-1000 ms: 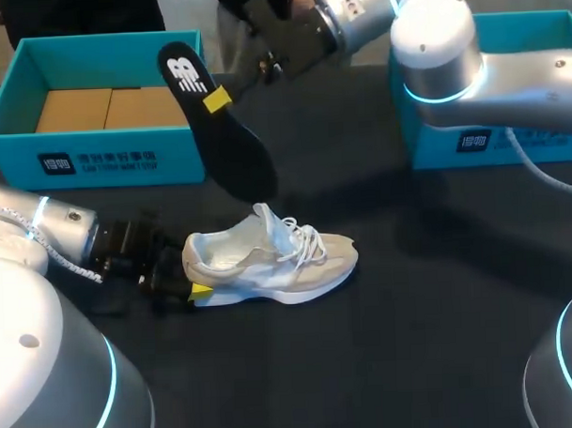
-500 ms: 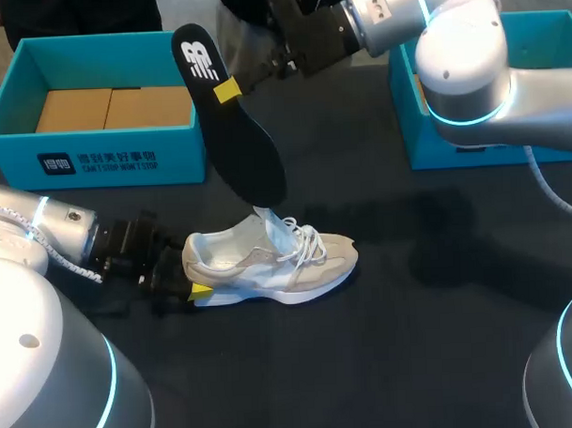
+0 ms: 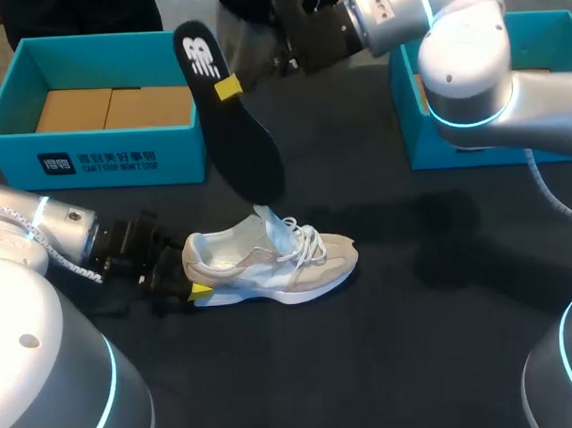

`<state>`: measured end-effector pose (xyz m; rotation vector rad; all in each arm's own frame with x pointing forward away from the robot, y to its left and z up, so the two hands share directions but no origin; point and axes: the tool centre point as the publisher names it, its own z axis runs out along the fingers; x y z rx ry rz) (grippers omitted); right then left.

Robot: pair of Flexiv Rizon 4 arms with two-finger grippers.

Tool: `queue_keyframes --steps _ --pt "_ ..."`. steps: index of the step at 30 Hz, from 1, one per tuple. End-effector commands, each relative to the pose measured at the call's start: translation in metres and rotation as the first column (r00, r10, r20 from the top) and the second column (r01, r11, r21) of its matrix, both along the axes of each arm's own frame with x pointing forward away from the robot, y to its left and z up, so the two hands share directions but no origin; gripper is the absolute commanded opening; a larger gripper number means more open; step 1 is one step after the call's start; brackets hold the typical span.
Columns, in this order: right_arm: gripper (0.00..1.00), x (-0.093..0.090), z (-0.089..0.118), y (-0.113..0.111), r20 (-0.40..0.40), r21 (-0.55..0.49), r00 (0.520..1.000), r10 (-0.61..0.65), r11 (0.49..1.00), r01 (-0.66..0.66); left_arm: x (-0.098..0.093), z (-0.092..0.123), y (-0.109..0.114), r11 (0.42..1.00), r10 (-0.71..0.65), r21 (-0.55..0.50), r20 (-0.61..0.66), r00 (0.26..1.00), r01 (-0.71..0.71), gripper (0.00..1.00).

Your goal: Take the shoe out of the shoebox, open the shoe tongue, remove and reinsert the insole, then place the shoe into the shoebox

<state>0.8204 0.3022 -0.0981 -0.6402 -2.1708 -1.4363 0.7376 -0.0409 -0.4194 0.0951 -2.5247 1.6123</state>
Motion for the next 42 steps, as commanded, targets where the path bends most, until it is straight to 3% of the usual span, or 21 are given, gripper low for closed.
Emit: queue_keyframes --steps 1,7,13,25,42 --pt "0.0 -0.013 0.003 -0.027 -0.019 0.119 1.0 0.004 0.993 -0.002 0.0 -0.002 0.0 1.0 0.001 0.0 0.0 1.0 -0.001 0.0" --pt "0.0 -0.034 0.02 -0.055 -0.028 0.164 1.0 -0.007 0.986 0.011 0.0 -0.002 0.0 1.0 0.001 0.0 0.0 1.0 -0.001 0.0" --pt "0.0 -0.057 0.029 -0.078 -0.024 0.14 0.996 -0.082 0.987 0.084 0.0 -0.002 0.0 1.0 0.001 0.0 0.0 1.0 -0.001 0.0" --pt "0.0 -0.102 0.056 -0.1 -0.031 0.108 0.988 -0.154 0.982 0.157 0.0 -0.002 0.0 1.0 0.001 0.0 0.0 1.0 -0.001 0.0" --pt "0.0 -0.137 0.068 -0.12 0.031 0.08 0.981 -0.194 0.978 0.191 0.0 -0.002 0.0 1.0 0.001 0.0 0.0 1.0 -0.001 0.0"
